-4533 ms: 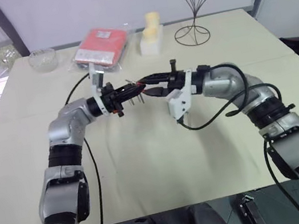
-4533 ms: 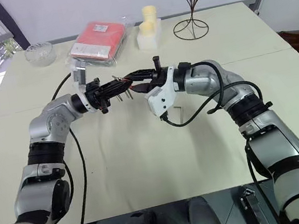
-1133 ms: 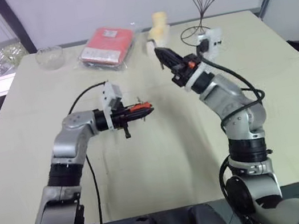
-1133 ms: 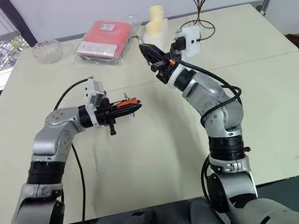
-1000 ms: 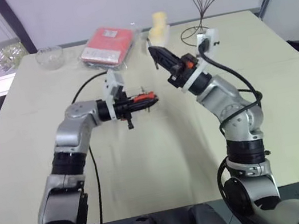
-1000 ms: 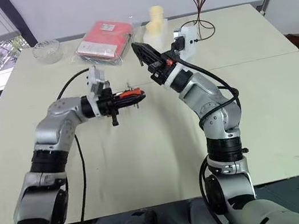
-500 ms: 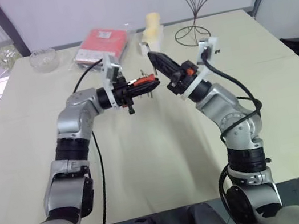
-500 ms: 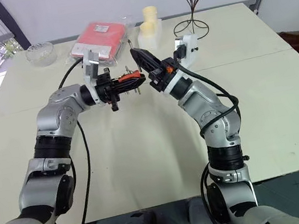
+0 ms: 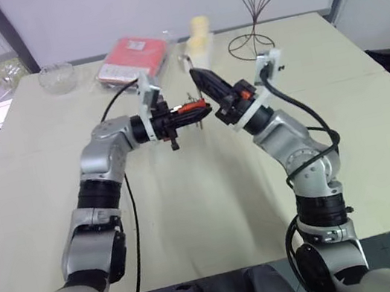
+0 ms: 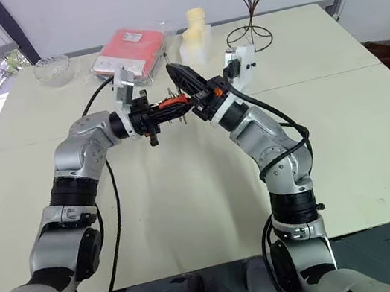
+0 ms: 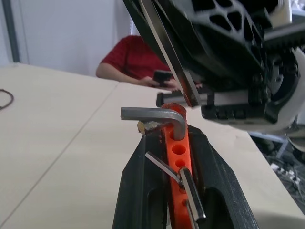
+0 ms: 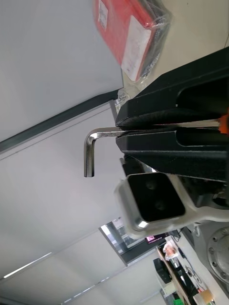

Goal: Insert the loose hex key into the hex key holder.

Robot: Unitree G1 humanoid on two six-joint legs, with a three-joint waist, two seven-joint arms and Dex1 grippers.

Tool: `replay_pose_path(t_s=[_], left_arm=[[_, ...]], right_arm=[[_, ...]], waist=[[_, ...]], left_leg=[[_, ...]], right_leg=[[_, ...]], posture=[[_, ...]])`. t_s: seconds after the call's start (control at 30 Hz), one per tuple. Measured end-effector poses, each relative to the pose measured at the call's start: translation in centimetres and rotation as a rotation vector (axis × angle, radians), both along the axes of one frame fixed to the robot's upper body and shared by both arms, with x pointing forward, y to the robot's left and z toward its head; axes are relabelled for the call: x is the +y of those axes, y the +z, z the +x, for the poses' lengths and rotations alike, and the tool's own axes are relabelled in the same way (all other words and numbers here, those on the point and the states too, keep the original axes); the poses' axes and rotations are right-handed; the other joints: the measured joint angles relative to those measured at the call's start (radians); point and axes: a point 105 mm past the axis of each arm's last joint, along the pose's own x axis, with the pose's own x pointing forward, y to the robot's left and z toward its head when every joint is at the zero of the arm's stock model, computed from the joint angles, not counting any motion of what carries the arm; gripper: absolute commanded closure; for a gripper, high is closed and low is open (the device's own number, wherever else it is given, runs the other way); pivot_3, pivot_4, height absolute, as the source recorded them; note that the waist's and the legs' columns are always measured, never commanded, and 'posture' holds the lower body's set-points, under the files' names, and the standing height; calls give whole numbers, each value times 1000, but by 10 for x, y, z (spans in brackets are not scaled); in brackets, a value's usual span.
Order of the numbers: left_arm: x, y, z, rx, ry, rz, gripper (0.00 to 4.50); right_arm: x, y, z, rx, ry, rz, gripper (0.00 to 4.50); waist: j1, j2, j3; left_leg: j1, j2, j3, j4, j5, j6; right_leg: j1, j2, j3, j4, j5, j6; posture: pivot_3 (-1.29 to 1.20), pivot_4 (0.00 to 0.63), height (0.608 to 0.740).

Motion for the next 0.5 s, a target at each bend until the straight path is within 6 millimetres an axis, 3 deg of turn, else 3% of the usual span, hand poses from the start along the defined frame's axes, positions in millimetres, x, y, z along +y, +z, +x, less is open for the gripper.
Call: replay_pose_path(t_s=[0.5], left_arm=[[-3, 1, -9, -4, -22, 2, 4500]], right_arm=[[-7, 0, 3, -10, -28, -1, 4450]], waist=[[1, 0, 0]], left_leg=[[0, 0, 0, 0, 0, 0]], right_leg=[[0, 0, 0, 0, 0, 0]], posture=[[0, 150, 740]])
